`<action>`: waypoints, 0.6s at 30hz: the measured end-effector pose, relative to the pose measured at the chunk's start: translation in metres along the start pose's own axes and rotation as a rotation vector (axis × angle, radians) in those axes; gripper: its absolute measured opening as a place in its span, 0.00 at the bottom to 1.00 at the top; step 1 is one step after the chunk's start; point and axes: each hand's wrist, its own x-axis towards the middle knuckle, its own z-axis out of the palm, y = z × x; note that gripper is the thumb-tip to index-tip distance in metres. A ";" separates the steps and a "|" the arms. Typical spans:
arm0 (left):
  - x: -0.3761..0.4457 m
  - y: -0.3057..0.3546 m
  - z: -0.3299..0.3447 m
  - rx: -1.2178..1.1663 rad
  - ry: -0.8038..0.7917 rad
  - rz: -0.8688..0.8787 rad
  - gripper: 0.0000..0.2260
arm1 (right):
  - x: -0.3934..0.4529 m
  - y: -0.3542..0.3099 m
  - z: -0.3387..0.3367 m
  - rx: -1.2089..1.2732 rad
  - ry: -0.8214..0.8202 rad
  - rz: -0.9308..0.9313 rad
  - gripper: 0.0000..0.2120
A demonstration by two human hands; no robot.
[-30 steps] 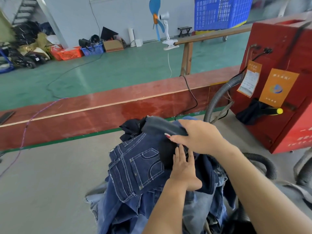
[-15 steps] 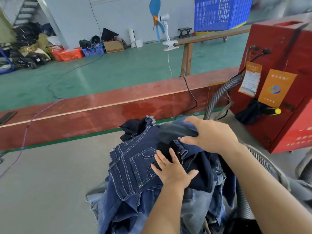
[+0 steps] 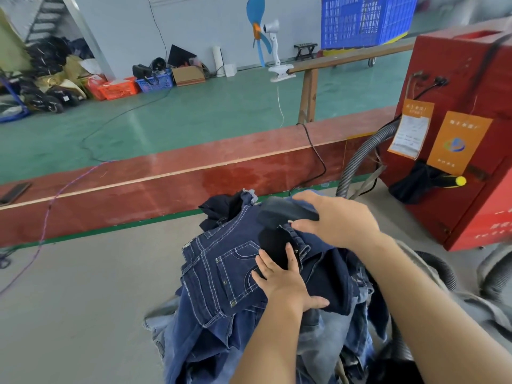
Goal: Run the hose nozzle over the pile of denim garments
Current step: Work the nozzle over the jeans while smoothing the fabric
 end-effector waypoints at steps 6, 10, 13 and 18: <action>-0.001 0.001 -0.003 0.008 -0.027 0.000 0.58 | -0.007 0.005 -0.013 -0.017 -0.062 -0.011 0.24; -0.002 -0.001 -0.006 0.011 -0.042 0.013 0.57 | -0.002 -0.005 0.000 -0.111 -0.120 -0.015 0.23; -0.002 -0.003 -0.006 0.003 -0.038 0.021 0.56 | 0.002 -0.014 0.011 -0.083 -0.046 0.002 0.22; -0.003 -0.004 -0.006 -0.015 -0.033 0.037 0.56 | 0.004 -0.001 -0.010 0.287 0.193 0.164 0.22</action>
